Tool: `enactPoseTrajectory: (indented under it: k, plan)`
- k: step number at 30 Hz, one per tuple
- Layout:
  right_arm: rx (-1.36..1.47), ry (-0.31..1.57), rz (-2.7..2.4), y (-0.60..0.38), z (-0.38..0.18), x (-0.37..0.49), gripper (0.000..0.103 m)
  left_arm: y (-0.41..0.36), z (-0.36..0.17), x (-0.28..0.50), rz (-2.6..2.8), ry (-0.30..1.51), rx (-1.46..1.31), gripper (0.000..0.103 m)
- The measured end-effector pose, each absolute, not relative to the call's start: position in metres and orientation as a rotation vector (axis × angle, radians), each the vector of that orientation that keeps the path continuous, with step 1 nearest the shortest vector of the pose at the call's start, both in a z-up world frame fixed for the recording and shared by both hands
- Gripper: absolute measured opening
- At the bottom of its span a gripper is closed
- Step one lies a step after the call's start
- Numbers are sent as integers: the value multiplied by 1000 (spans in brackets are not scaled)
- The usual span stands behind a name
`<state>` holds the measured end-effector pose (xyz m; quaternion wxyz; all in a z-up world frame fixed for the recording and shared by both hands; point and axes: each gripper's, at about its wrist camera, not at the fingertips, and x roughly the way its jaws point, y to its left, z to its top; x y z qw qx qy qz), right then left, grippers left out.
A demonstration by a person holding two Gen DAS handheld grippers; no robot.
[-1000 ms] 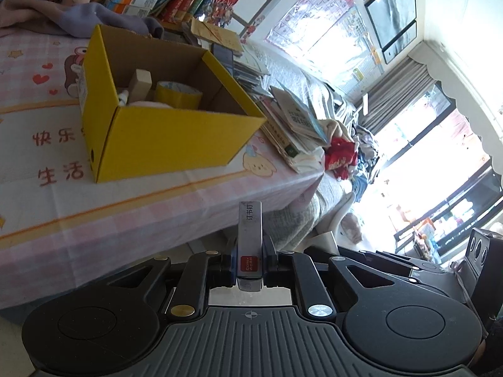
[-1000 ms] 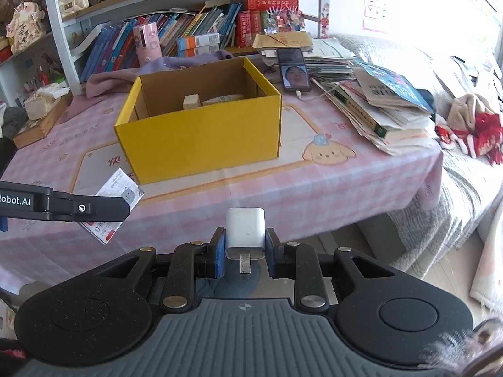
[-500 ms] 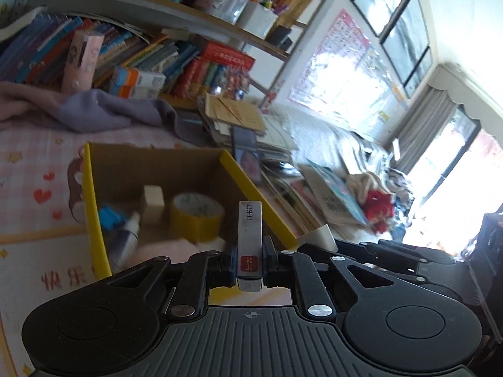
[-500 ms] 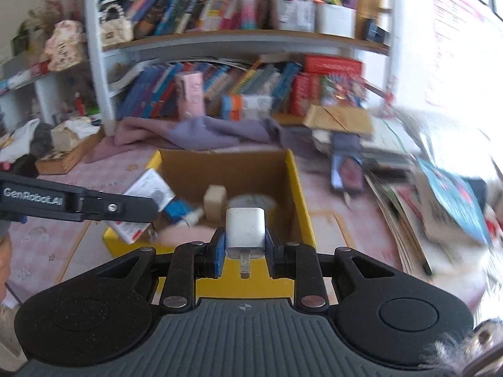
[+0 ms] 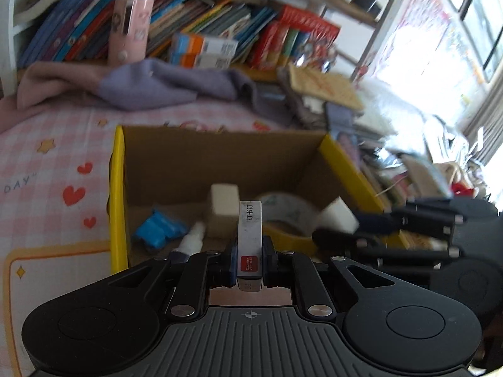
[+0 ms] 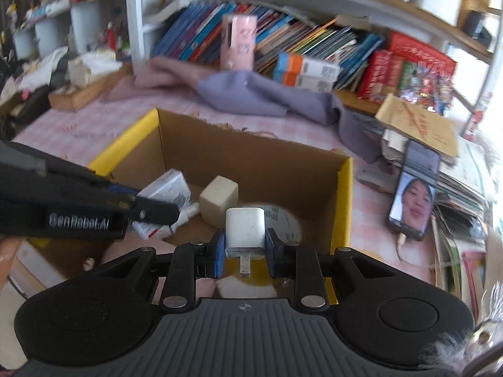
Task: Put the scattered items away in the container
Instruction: 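Lower the charger and medicine box into the box and open both tools, then lift both open tools out of the box and back away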
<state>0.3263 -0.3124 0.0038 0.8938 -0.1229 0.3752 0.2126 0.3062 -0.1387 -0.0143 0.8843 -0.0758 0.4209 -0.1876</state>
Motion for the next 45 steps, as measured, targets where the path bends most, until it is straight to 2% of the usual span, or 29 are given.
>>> enactPoseTrajectory:
  k: [13,15,16,17,20,24,29,31,33,39,45]
  plan:
    - [-271,869,518,-309,-20,367,24,-156,-28,314,-349,930,-62,15]
    - [-252,872,516,-311,-21,369,24,-156,-27,312,-326,910,-49,23]
    - [-241,868,514,-313,-20,369,25,-155,-25,310,-317,897,-47,34]
    - [-230,859,512,-313,-19,369,28,-154,-23,308,-313,882,-49,39]
    - [-214,823,498,-316,-12,366,40,-151,-13,296,-313,831,-53,47]
    - [-183,792,477,-321,-2,356,41,-149,3,276,-295,761,-40,69]
    - [-154,741,442,-323,13,331,42,-137,21,250,-284,701,-71,74]
    - [-147,712,422,-322,21,319,47,-129,28,237,-273,670,-90,80]
    - [-141,675,395,-321,30,303,57,-122,35,223,-255,647,-104,83]
    - [-92,587,330,-322,52,253,66,-94,47,177,-201,605,-155,90]
    - [-32,550,262,-314,52,200,71,-63,40,129,-109,520,-154,95]
